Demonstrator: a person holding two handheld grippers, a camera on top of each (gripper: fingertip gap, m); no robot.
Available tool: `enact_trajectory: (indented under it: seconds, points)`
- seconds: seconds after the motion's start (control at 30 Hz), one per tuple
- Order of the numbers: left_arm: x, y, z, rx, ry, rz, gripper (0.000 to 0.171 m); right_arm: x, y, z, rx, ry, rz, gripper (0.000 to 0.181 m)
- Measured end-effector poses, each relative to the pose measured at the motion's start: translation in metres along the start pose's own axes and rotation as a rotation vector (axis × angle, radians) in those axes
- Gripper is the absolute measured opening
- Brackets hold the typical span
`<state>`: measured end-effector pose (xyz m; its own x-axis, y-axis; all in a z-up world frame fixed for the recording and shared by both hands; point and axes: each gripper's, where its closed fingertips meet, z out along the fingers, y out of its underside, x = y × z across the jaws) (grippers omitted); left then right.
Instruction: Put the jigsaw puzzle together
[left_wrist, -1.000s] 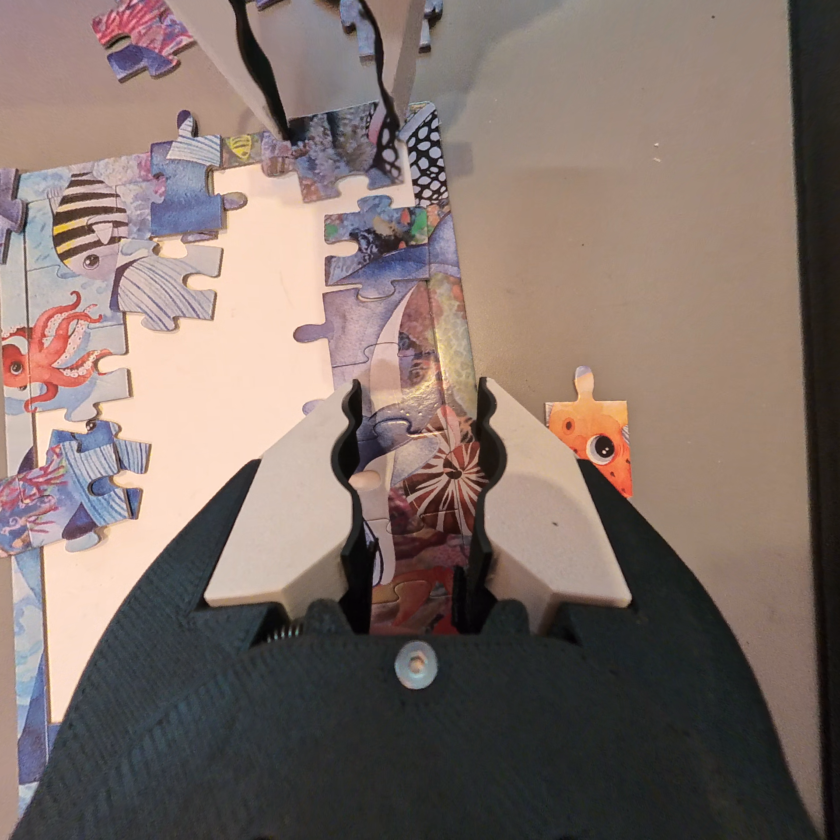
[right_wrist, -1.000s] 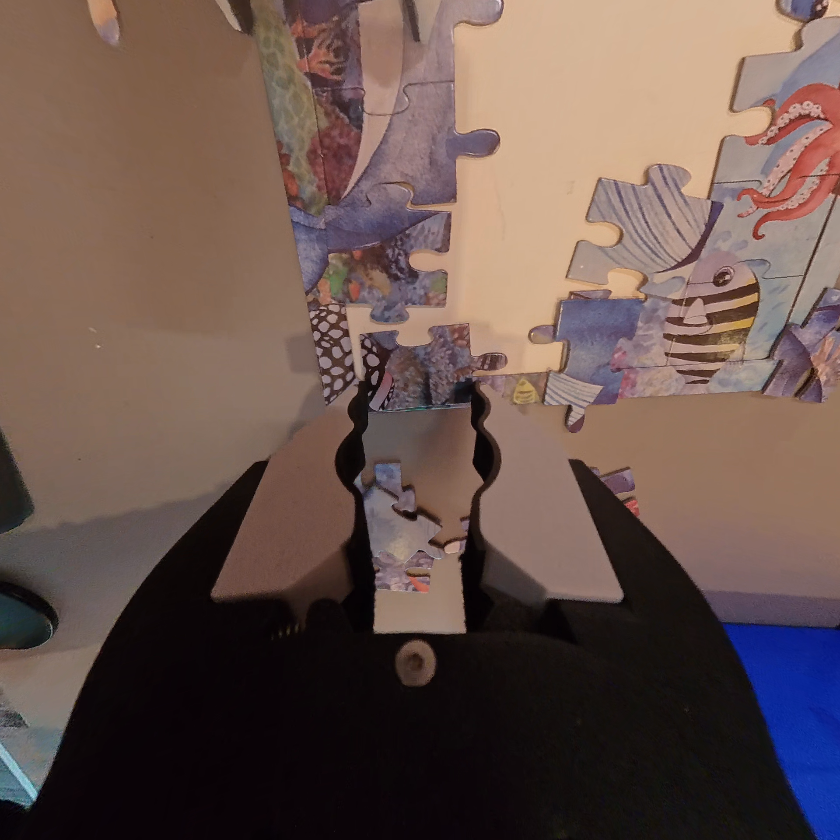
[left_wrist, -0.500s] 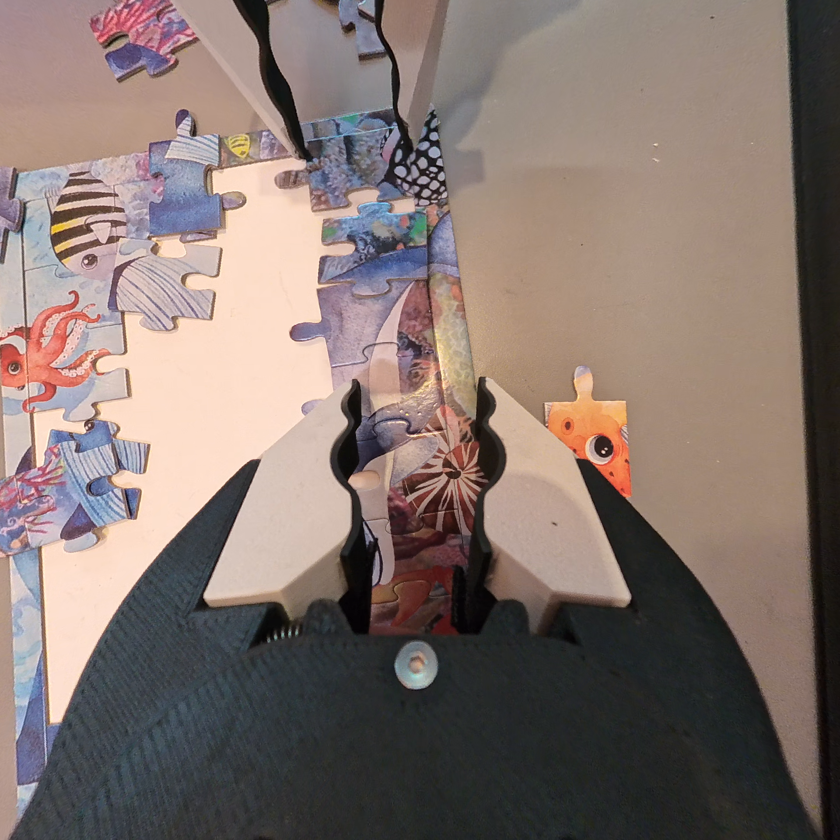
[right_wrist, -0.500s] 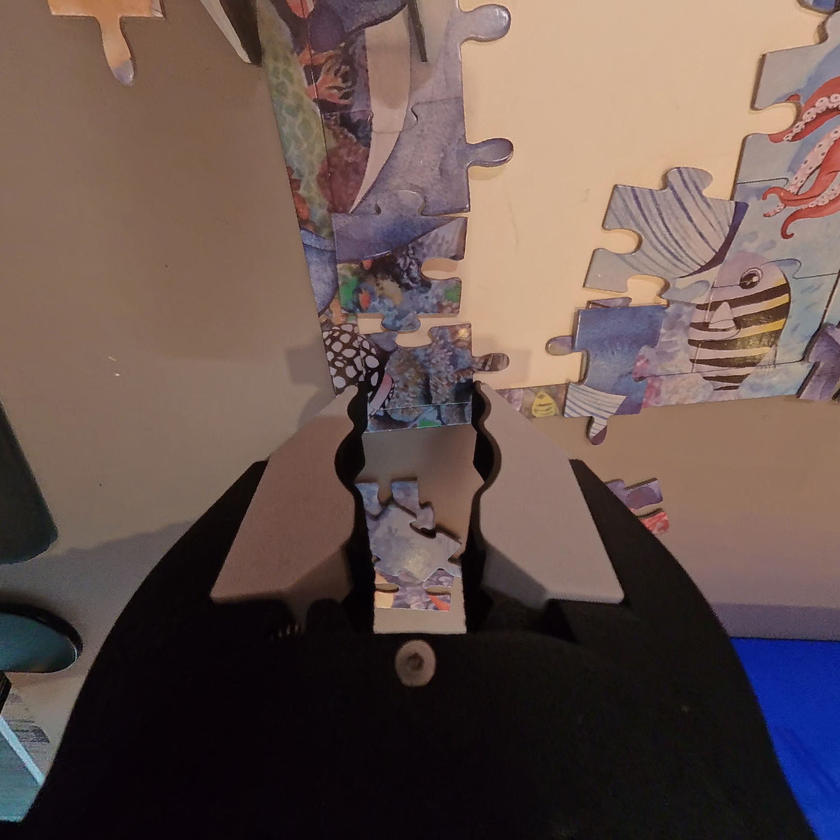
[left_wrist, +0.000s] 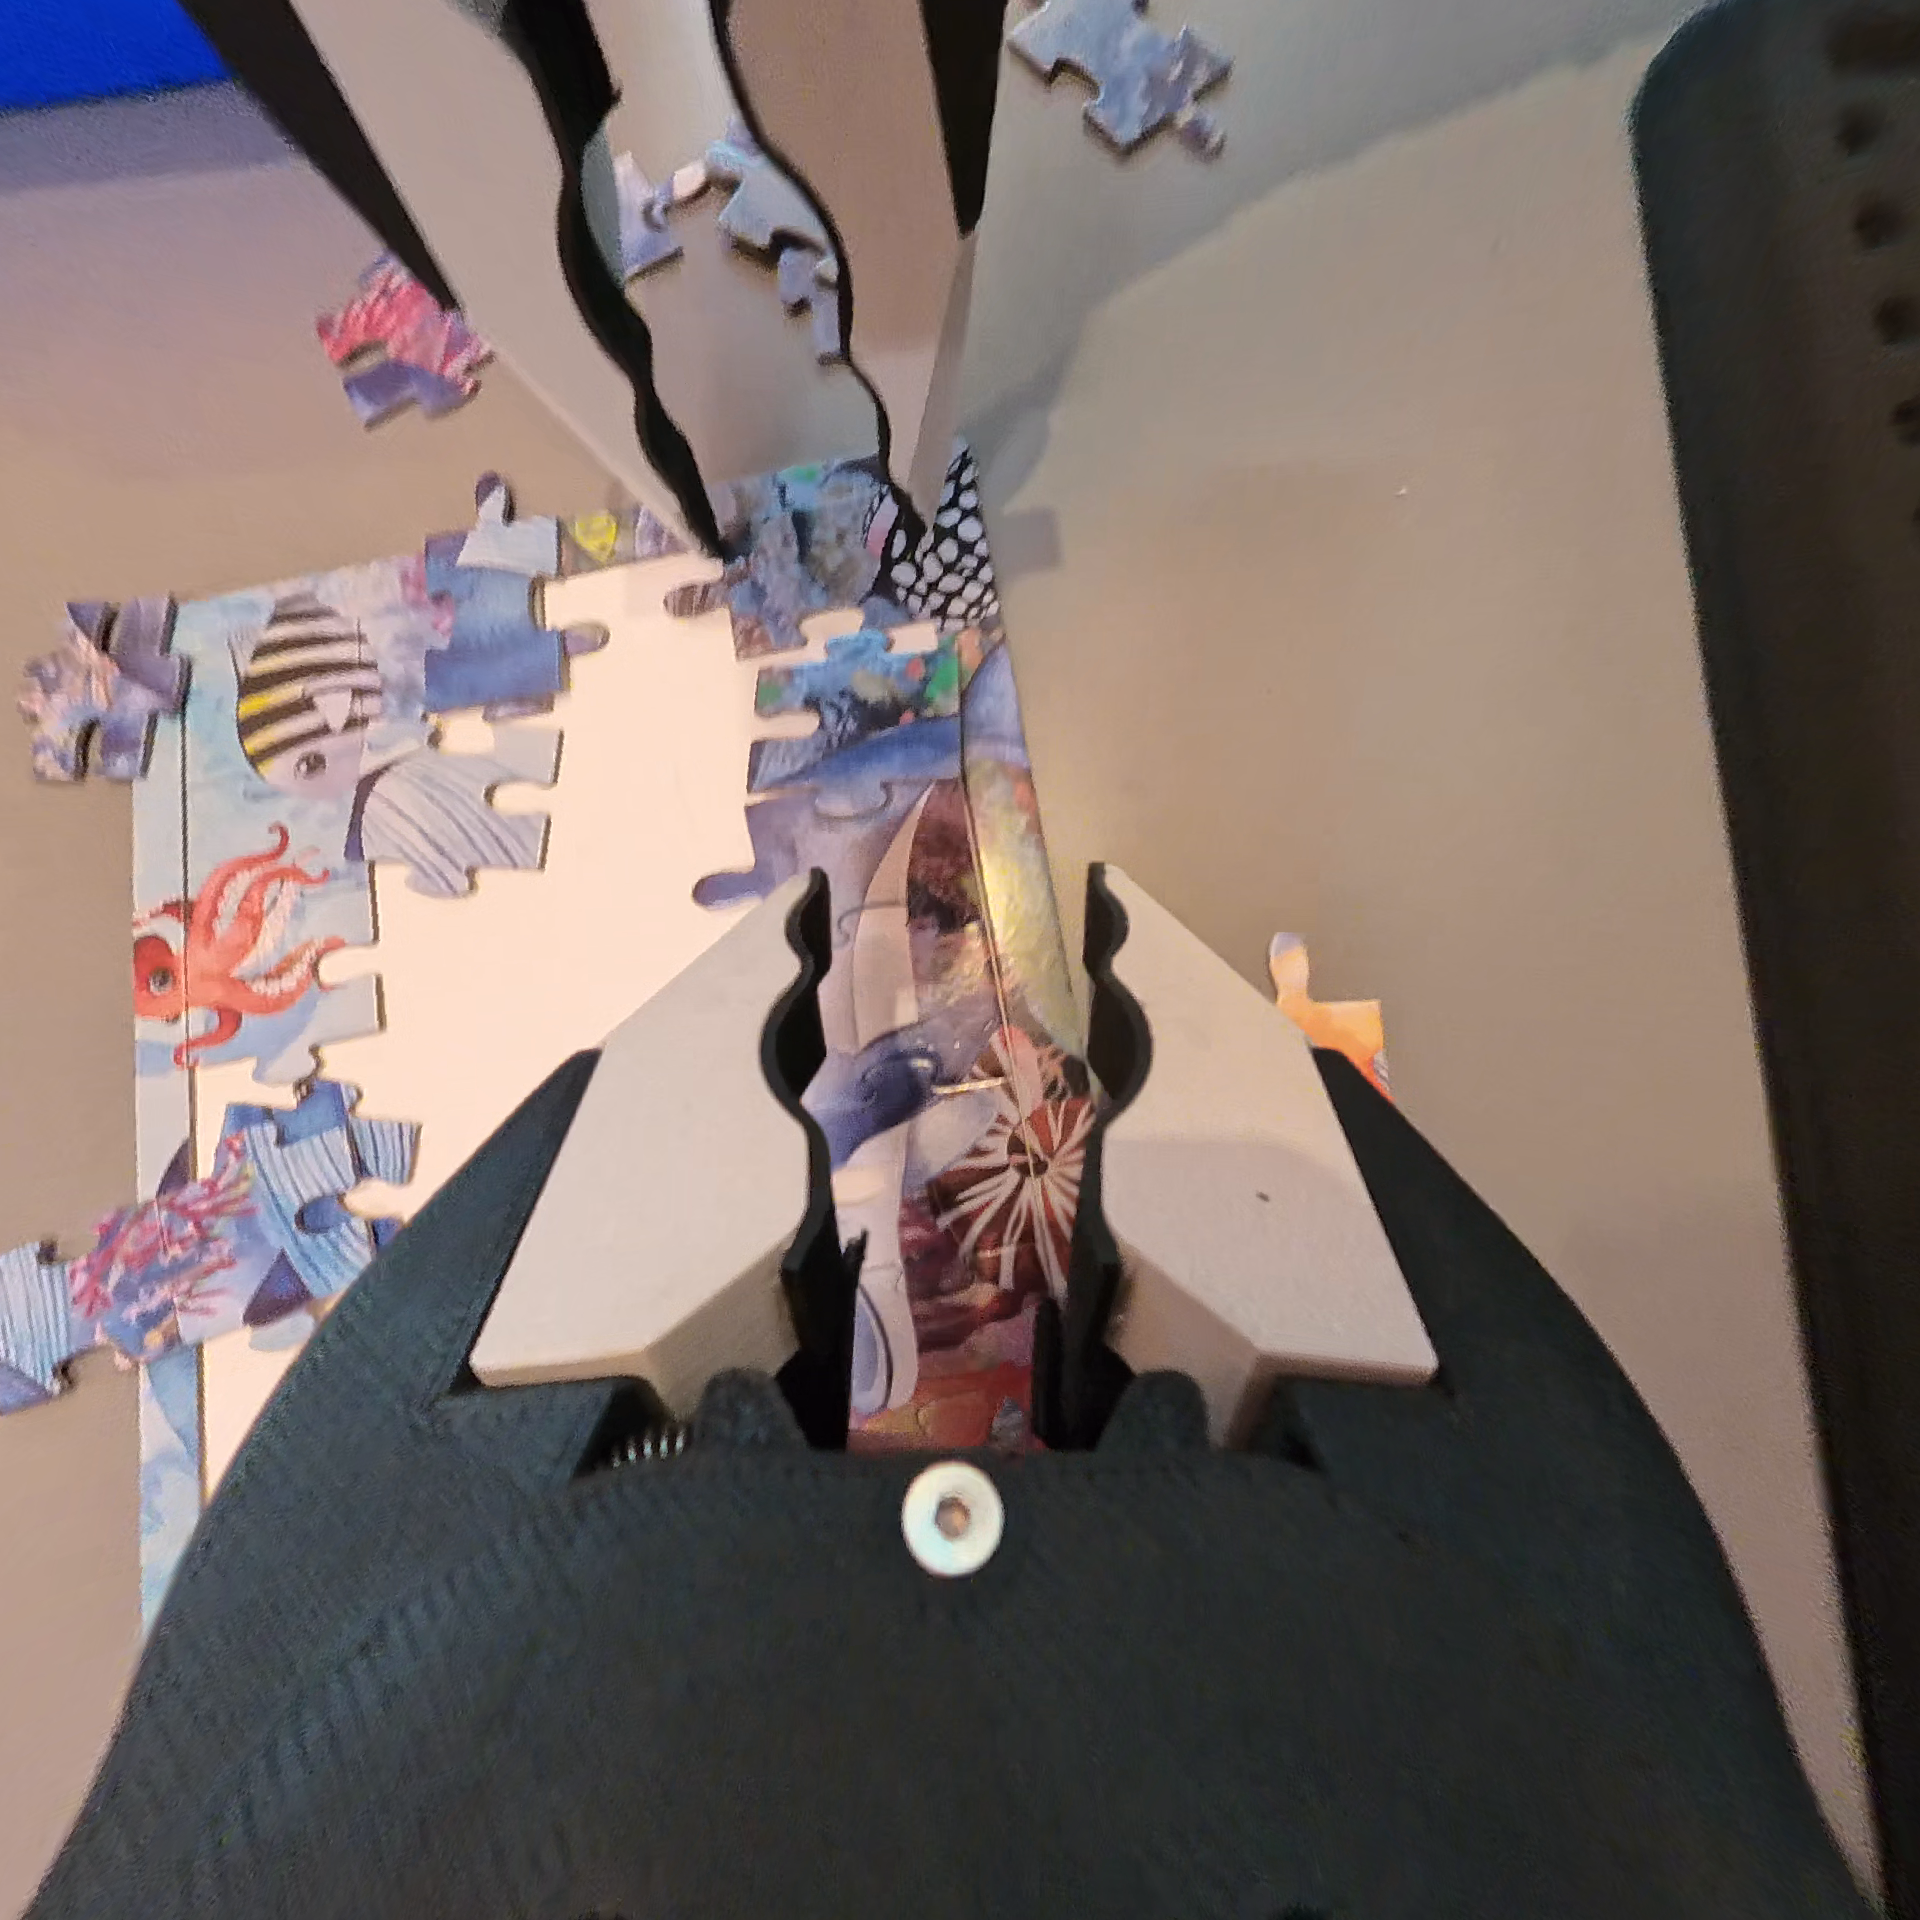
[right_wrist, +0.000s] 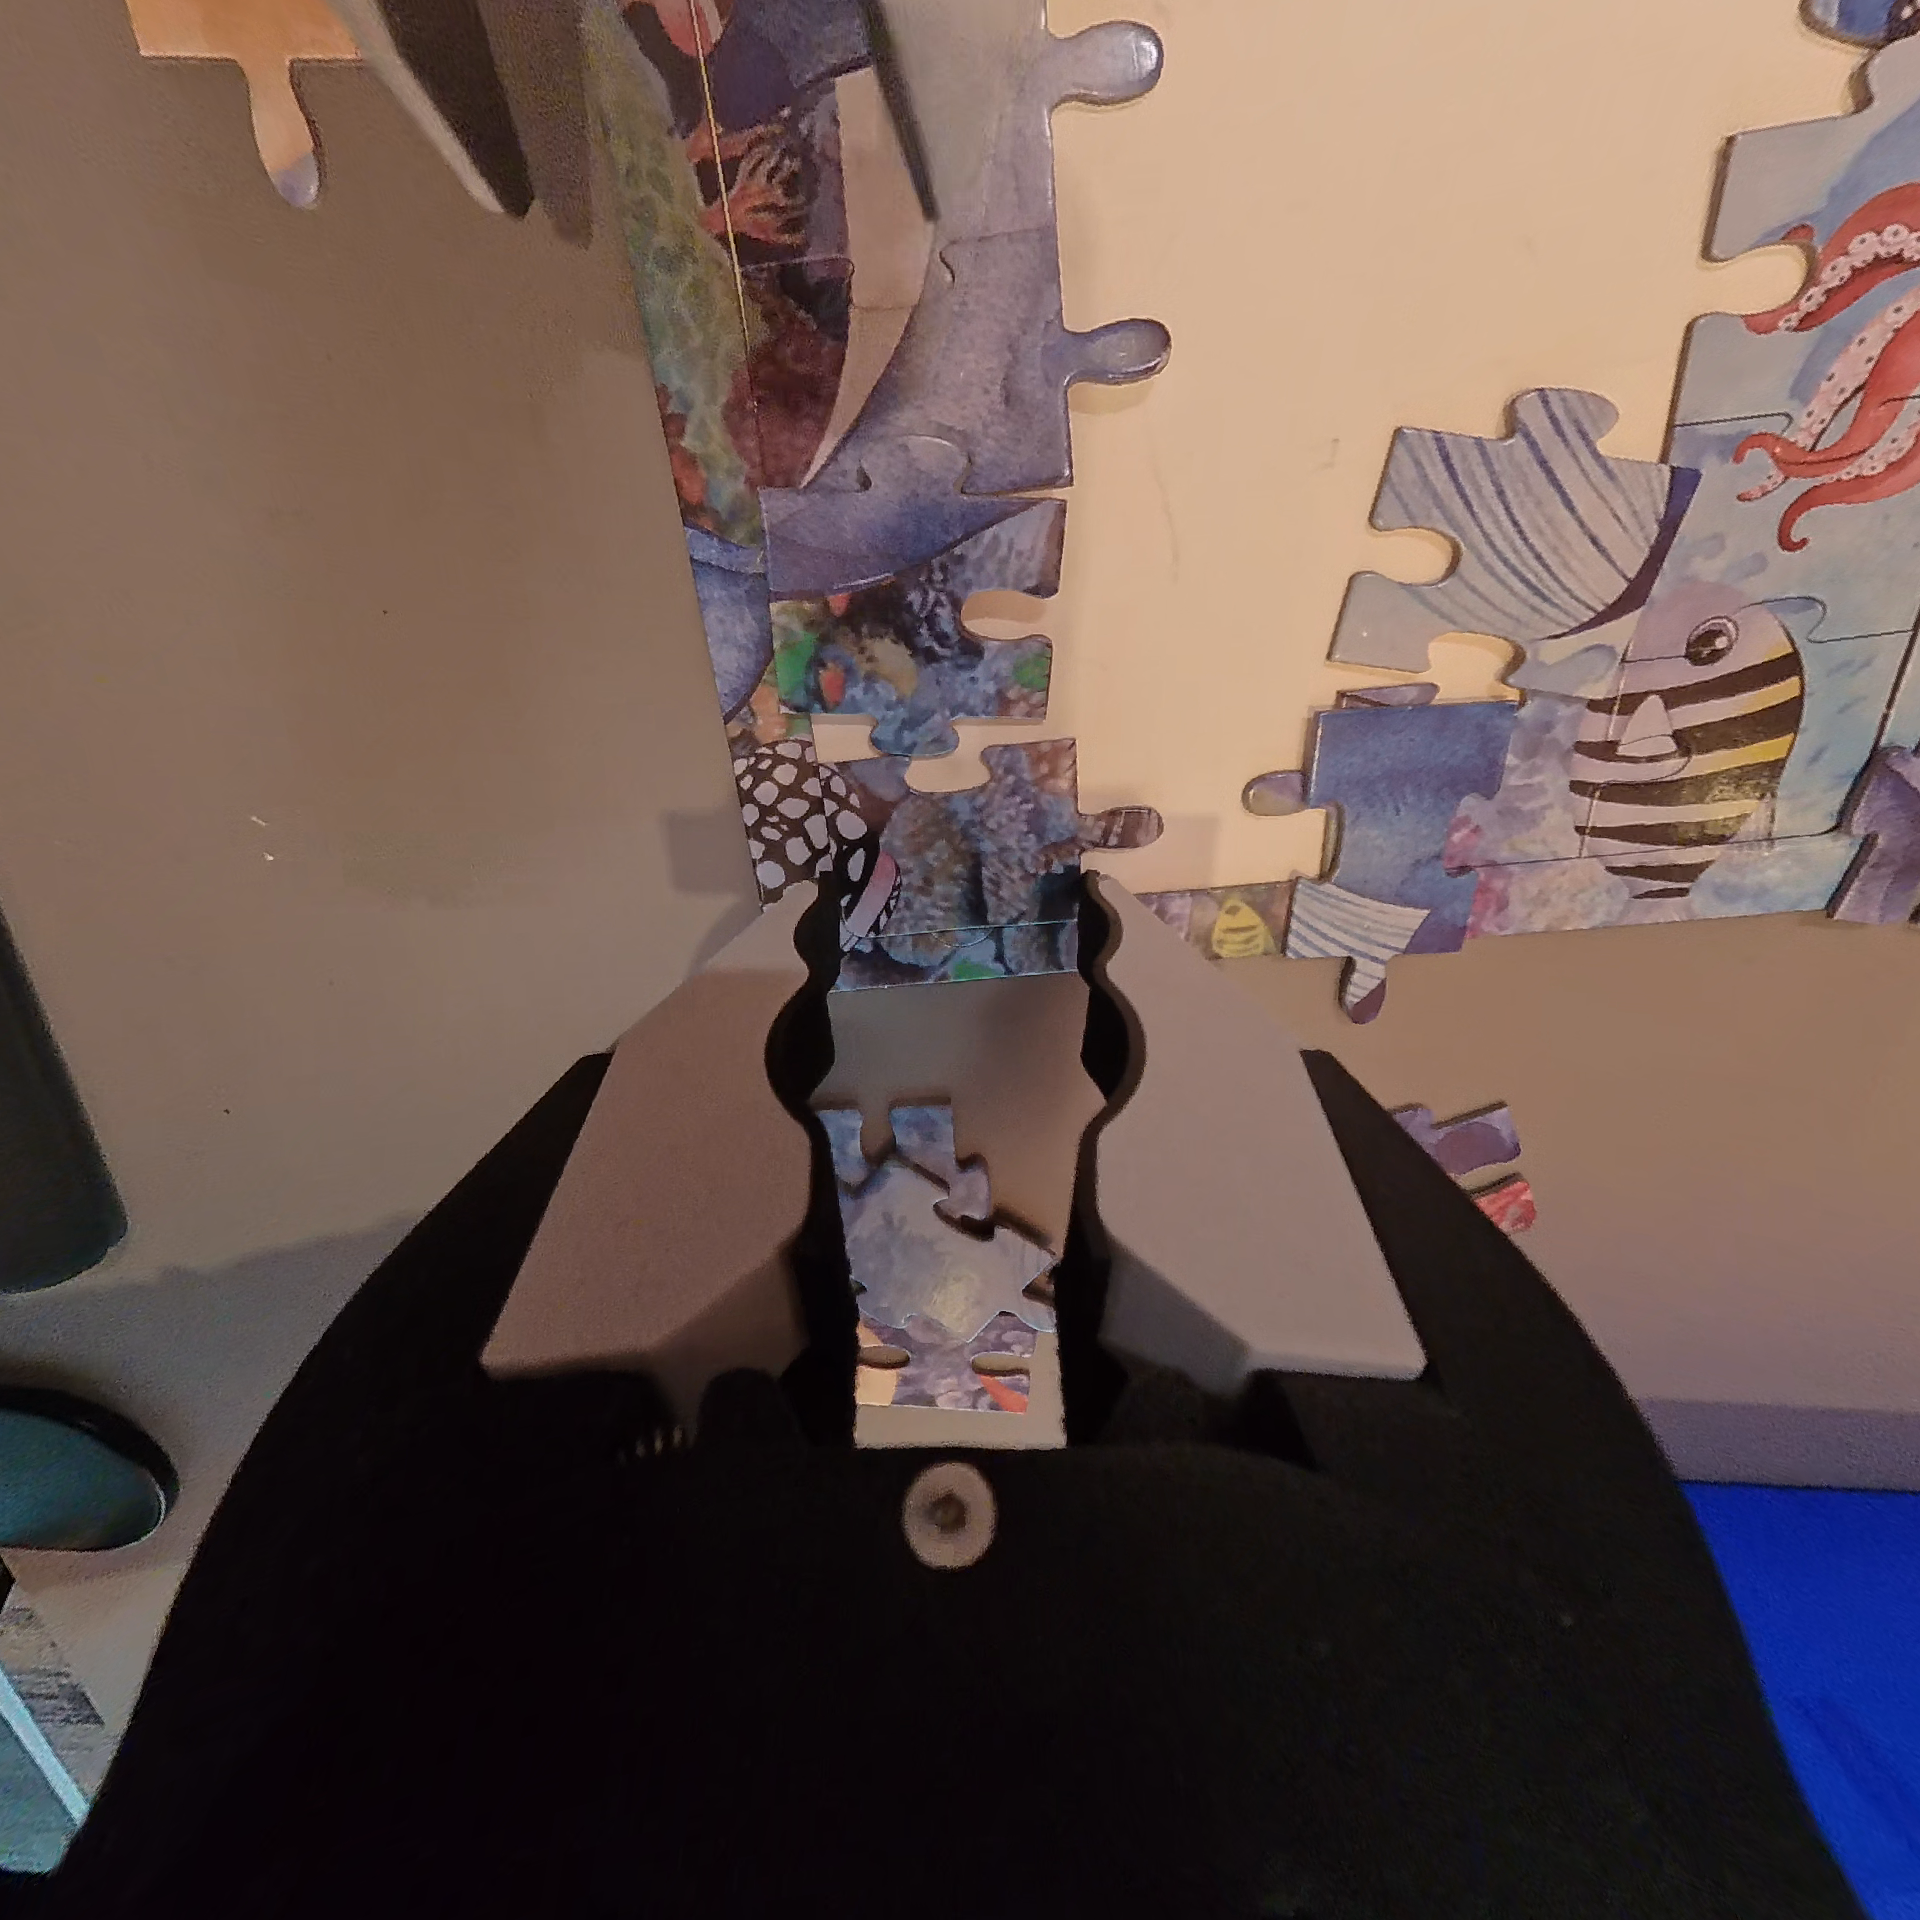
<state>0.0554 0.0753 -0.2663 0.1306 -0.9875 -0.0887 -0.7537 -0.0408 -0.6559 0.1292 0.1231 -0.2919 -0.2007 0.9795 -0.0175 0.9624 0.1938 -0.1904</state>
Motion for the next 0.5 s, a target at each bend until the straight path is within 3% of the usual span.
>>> enact_trajectory:
  seconds: [0.17,0.5]
  points:
    - [0.006,0.006,0.023,-0.046,0.005,0.036,0.043,0.001,0.002,0.002,-0.016,0.002,-0.007,0.044]
    - [0.008,0.006,0.024,-0.028,0.034,-0.016,0.044,-0.004,-0.012,-0.011,0.051,0.027,0.048,0.050]
